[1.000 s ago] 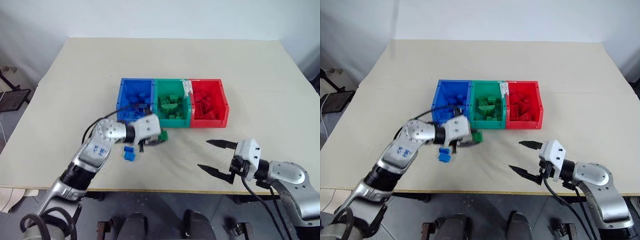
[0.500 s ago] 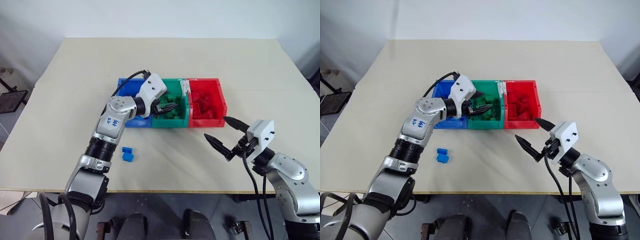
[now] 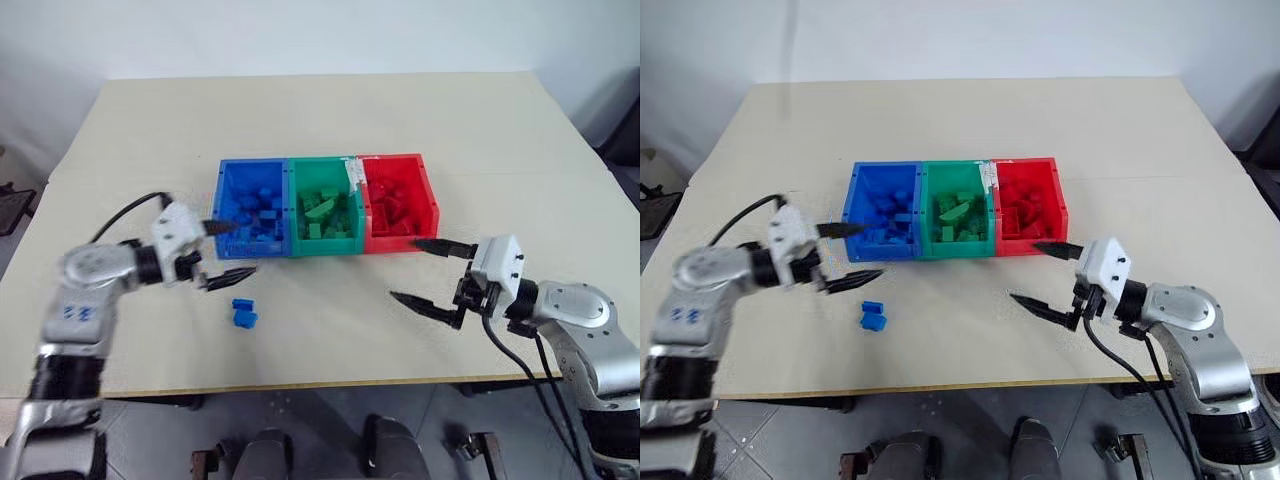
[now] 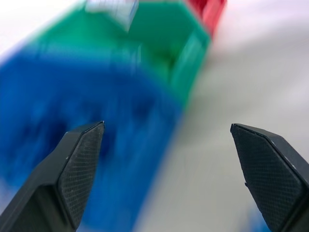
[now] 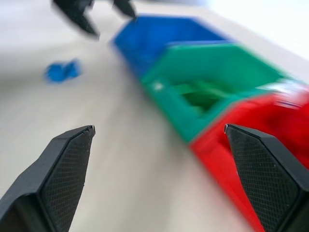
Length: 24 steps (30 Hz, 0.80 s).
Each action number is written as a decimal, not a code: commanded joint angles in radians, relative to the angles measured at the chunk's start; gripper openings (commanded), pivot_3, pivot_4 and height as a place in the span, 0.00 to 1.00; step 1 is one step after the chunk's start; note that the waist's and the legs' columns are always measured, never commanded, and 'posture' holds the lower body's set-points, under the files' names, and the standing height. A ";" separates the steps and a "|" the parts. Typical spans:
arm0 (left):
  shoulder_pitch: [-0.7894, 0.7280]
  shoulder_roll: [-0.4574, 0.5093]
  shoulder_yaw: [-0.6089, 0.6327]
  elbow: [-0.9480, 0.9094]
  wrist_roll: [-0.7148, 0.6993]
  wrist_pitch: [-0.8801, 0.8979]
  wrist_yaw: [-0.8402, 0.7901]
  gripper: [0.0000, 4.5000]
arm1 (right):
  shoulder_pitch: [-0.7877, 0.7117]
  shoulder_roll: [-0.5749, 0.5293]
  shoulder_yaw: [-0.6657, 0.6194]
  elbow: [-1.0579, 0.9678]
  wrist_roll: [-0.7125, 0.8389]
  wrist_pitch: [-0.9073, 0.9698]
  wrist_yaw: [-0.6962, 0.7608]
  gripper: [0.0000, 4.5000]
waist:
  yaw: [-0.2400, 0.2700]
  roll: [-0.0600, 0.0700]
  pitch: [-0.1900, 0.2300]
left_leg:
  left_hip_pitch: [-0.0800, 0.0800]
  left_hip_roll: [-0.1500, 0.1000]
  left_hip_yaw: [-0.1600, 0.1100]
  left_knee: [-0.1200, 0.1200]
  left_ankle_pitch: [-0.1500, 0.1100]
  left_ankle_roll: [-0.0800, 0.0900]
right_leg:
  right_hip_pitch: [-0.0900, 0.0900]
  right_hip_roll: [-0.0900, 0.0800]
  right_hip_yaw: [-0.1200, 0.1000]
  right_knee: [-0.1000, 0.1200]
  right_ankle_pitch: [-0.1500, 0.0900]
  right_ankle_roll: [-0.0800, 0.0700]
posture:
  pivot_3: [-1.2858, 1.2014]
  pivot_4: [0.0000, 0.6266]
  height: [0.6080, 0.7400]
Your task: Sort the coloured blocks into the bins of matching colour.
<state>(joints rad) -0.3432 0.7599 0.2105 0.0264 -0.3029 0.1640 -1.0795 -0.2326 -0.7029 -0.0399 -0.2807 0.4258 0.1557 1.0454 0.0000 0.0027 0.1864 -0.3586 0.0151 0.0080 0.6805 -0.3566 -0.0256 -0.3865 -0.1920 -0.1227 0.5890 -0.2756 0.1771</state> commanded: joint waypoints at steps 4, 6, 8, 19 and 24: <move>0.238 0.099 0.208 0.022 -0.065 -0.111 -0.090 0.99 | -0.048 0.046 0.103 0.000 -0.006 -0.021 0.059 1.00 | 0.002 -0.001 0.000 | 0.000 0.000 0.001 0.002 -0.002 0.000 | 0.000 0.000 0.000 0.001 0.000 0.000 | 0.52 0.24 1.00; 0.264 0.112 0.214 0.026 -0.074 -0.134 -0.106 0.99 | -0.045 0.048 0.105 0.006 -0.006 -0.019 0.062 1.00 | 0.007 -0.001 0.000 | 0.000 0.001 0.001 0.001 -0.002 0.000 | -0.001 0.000 0.000 0.001 0.000 0.000 | 0.52 0.24 1.00; 0.304 0.132 0.195 -0.029 -0.092 -0.113 -0.143 0.99 | -0.036 0.038 0.098 0.015 -0.008 -0.021 0.070 1.00 | 0.015 -0.001 -0.001 | -0.001 0.000 0.001 0.002 -0.002 0.000 | -0.001 0.000 0.000 0.001 0.000 0.001 | 0.52 0.24 1.00; 0.331 0.087 -0.029 -0.185 -0.049 -0.008 -0.082 0.99 | -0.011 0.017 0.072 0.024 -0.027 -0.030 0.058 1.00 | 0.019 -0.002 -0.001 | -0.001 0.001 0.004 0.002 -0.003 0.000 | -0.004 0.000 0.003 0.002 0.000 0.000 | 0.52 0.24 1.00; 0.245 0.037 -0.146 -0.081 0.023 -0.051 -0.071 0.99 | 0.031 0.017 0.048 -0.036 -0.029 -0.019 0.005 1.00 | 0.022 -0.002 -0.001 | -0.001 0.001 0.005 0.002 -0.003 0.000 | -0.004 0.000 0.003 0.002 0.000 0.000 | 0.52 0.24 1.00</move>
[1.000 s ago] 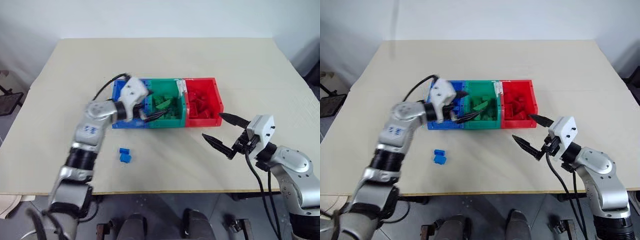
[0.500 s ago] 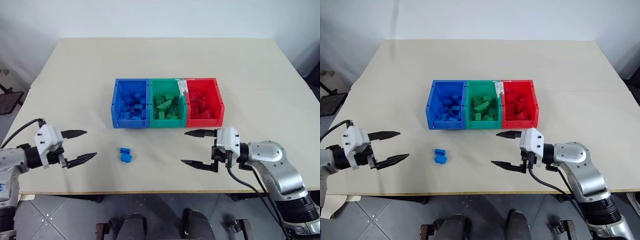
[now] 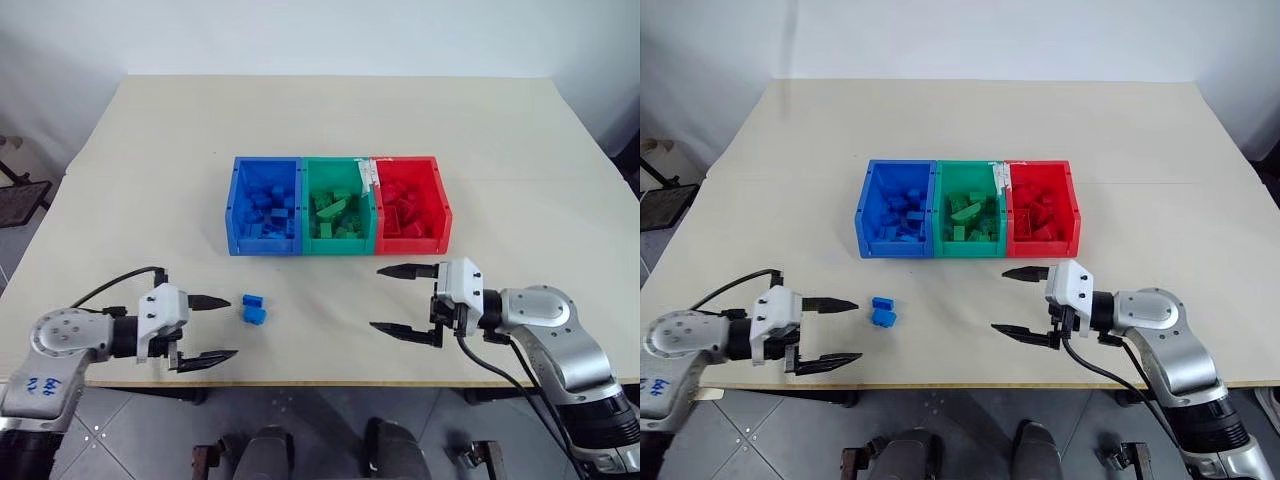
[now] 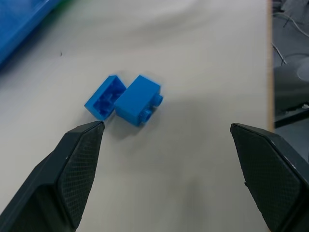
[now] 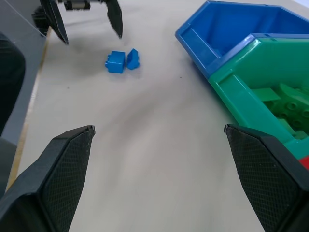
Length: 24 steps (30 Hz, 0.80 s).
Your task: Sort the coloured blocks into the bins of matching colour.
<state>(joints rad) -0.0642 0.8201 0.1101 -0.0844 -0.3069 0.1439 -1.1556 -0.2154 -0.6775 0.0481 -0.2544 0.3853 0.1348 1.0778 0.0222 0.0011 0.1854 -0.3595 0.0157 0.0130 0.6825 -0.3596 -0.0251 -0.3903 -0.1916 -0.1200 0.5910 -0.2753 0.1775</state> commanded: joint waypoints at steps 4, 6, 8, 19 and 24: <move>-0.106 -0.068 -0.109 0.074 0.047 -0.019 0.015 0.99 | 0.045 -0.023 -0.058 -0.084 0.007 0.009 -0.044 1.00 | 0.003 0.000 0.000 | 0.000 0.000 0.001 0.000 0.000 0.000 | 0.000 0.000 0.000 0.000 0.000 0.000 | 0.52 0.24 1.00; -0.130 -0.077 -0.127 0.078 0.050 -0.011 0.011 0.99 | 0.062 -0.034 -0.067 -0.090 0.005 0.011 -0.046 1.00 | 0.002 0.000 0.000 | 0.000 0.000 0.001 0.001 0.000 0.000 | 0.000 0.000 0.000 0.000 0.000 0.000 | 0.52 0.24 1.00; -0.151 -0.082 -0.141 0.092 0.063 -0.009 0.021 0.99 | 0.075 -0.044 -0.077 -0.096 0.006 0.014 -0.049 1.00 | 0.001 0.000 0.000 | 0.000 0.000 0.001 0.000 0.000 0.000 | 0.000 0.000 0.000 0.000 0.000 0.000 | 0.52 0.24 1.00; -0.164 -0.072 -0.182 0.105 0.098 -0.040 0.004 0.46 | 0.137 -0.077 -0.122 -0.124 0.018 0.019 -0.048 1.00 | 0.001 0.000 0.000 | 0.000 0.000 0.001 0.000 0.000 0.000 | 0.000 0.000 0.000 0.000 0.000 0.000 | 0.52 0.24 1.00; -0.169 -0.081 -0.159 0.086 0.063 -0.048 0.010 0.31 | 0.170 -0.077 -0.124 -0.131 0.008 0.012 -0.049 1.00 | 0.001 0.000 0.000 | 0.001 0.000 0.001 0.000 0.000 0.000 | 0.000 0.000 0.000 0.000 0.000 0.000 | 0.52 0.24 1.00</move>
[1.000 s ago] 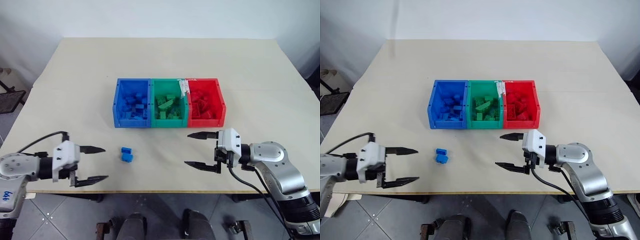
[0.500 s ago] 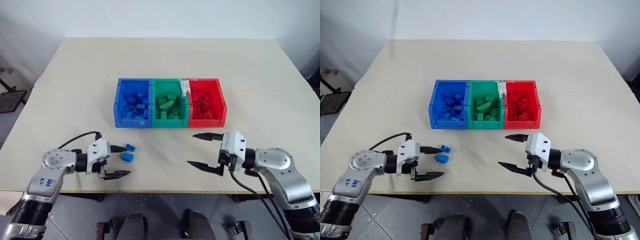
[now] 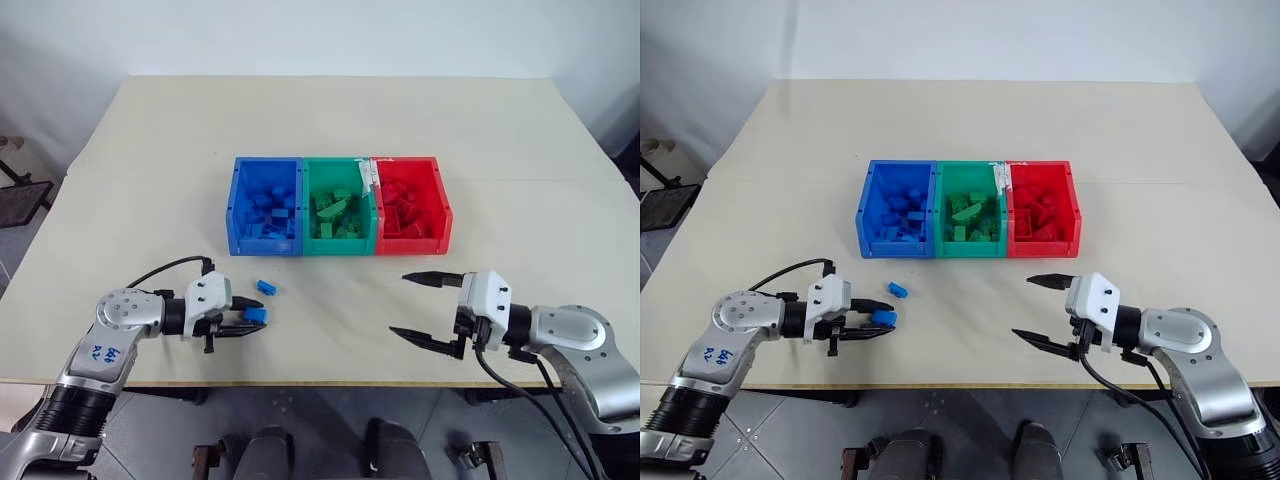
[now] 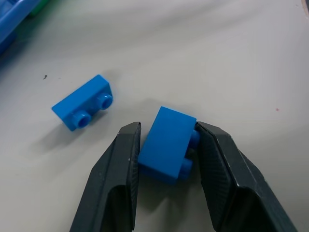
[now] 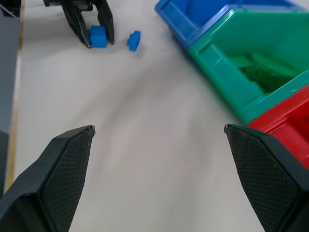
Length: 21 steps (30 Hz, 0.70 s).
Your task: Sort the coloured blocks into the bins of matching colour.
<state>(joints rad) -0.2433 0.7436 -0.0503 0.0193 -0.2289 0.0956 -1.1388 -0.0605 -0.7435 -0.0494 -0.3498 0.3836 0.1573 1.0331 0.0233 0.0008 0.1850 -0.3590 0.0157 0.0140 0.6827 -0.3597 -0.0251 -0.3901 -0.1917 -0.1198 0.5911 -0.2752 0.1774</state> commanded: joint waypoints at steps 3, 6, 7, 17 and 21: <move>-0.025 -0.061 0.064 -0.056 -0.131 0.059 0.024 0.31 | 0.039 0.021 -0.043 -0.053 0.023 -0.013 -0.044 1.00 | 0.002 0.000 0.000 | 0.000 0.000 0.000 0.000 0.000 0.000 | 0.000 0.000 0.000 0.000 0.000 0.000 | 0.52 0.24 1.00; -0.137 -0.152 0.144 -0.068 -0.229 0.135 0.140 0.31 | 0.036 0.084 -0.070 -0.093 0.075 0.026 -0.133 1.00 | 0.003 0.000 0.000 | -0.001 0.000 -0.001 0.001 0.000 0.000 | 0.000 0.000 0.000 0.000 0.000 0.000 | 0.52 0.24 1.00; -0.177 -0.172 0.157 -0.065 -0.237 0.153 0.177 0.31 | 0.032 0.101 -0.076 -0.102 0.083 0.037 -0.156 1.00 | 0.004 -0.001 0.000 | -0.001 0.000 -0.001 0.002 0.000 0.000 | 0.000 0.000 0.000 0.001 0.000 0.000 | 0.52 0.24 1.00; -0.523 -0.267 0.113 0.280 -0.050 0.172 0.439 0.31 | -0.013 0.176 -0.103 -0.127 0.069 0.075 -0.321 1.00 | -0.006 -0.002 -0.001 | 0.000 0.000 0.000 0.000 0.000 0.000 | 0.000 0.000 0.000 0.000 0.000 0.000 | 0.52 0.24 1.00; -0.556 -0.267 0.090 0.348 -0.028 0.155 0.403 0.47 | -0.023 0.163 -0.105 -0.115 0.069 0.073 -0.323 1.00 | -0.008 -0.002 -0.001 | -0.001 0.000 0.000 -0.001 0.000 0.000 | -0.001 0.000 0.000 0.000 0.000 0.000 | 0.52 0.24 1.00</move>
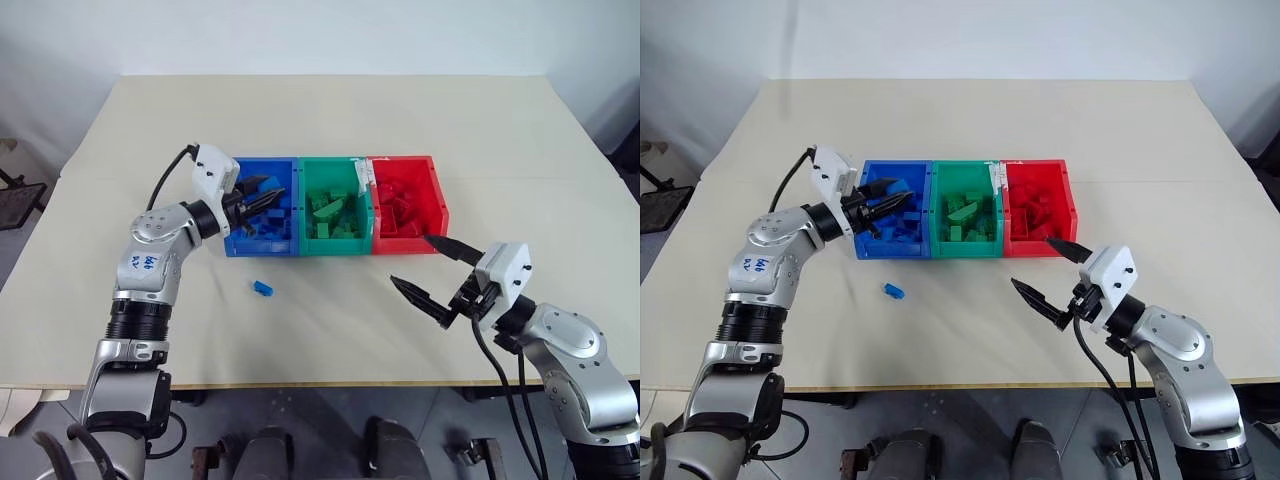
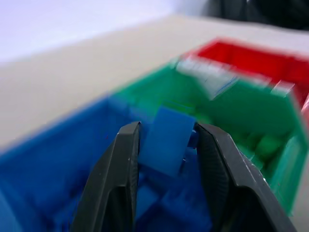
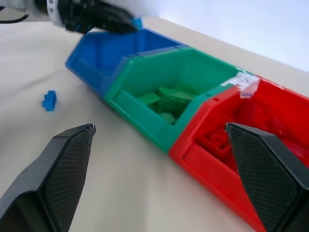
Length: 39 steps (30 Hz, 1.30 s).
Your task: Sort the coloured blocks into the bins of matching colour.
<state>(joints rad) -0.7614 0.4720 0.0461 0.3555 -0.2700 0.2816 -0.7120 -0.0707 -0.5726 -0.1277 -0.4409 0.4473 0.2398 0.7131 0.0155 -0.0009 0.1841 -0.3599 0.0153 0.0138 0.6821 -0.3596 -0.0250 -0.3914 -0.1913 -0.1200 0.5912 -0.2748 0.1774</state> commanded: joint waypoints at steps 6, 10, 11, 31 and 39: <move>0.038 0.065 0.053 -0.099 -0.052 -0.018 -0.102 0.89 | -0.028 -0.032 -0.023 0.009 0.007 -0.036 0.051 1.00 | 0.001 0.000 0.000 | 0.000 0.000 0.000 0.000 0.000 0.000 | 0.000 0.000 0.000 0.000 0.000 0.000 | 0.52 0.24 1.00; 0.203 0.186 0.144 -0.195 -0.108 -0.074 -0.234 0.99 | -0.039 -0.057 -0.014 0.034 0.021 -0.053 0.124 1.00 | -0.027 0.000 0.000 | 0.000 0.001 0.000 -0.001 0.000 0.000 | 0.000 0.000 0.000 0.000 0.000 0.000 | 0.52 0.24 1.00; 0.252 0.221 0.188 -0.208 -0.152 -0.072 -0.290 0.99 | -0.043 -0.067 -0.005 0.040 0.020 -0.056 0.148 1.00 | -0.031 0.000 0.000 | 0.001 0.001 0.000 -0.002 0.000 0.000 | -0.001 0.000 0.000 0.000 0.000 0.000 | 0.52 0.24 1.00; 0.595 0.340 0.143 -0.376 -0.097 -0.208 -0.409 0.99 | -0.132 -0.154 0.129 0.104 -0.007 -0.011 0.368 1.00 | 0.010 0.000 0.000 | 0.000 0.001 0.000 0.001 -0.001 0.000 | 0.000 0.000 0.000 0.000 0.000 0.000 | 0.52 0.24 1.00; 0.451 0.249 -0.129 -0.324 0.077 -0.162 -0.370 0.99 | -0.077 -0.212 0.075 0.038 0.023 0.042 0.360 1.00 | 0.002 0.000 0.000 | 0.001 0.001 0.001 0.001 -0.001 0.000 | 0.000 0.001 0.000 0.000 0.000 0.000 | 0.52 0.24 1.00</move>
<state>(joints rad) -0.2996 0.7222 -0.0524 0.0132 -0.2417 0.1277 -1.1011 -0.1495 -0.7760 -0.0180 -0.3548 0.4417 0.2727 1.0781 0.0170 -0.0013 0.1838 -0.3591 0.0165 0.0152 0.6828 -0.3606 -0.0250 -0.3915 -0.1908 -0.1196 0.5916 -0.2748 0.1773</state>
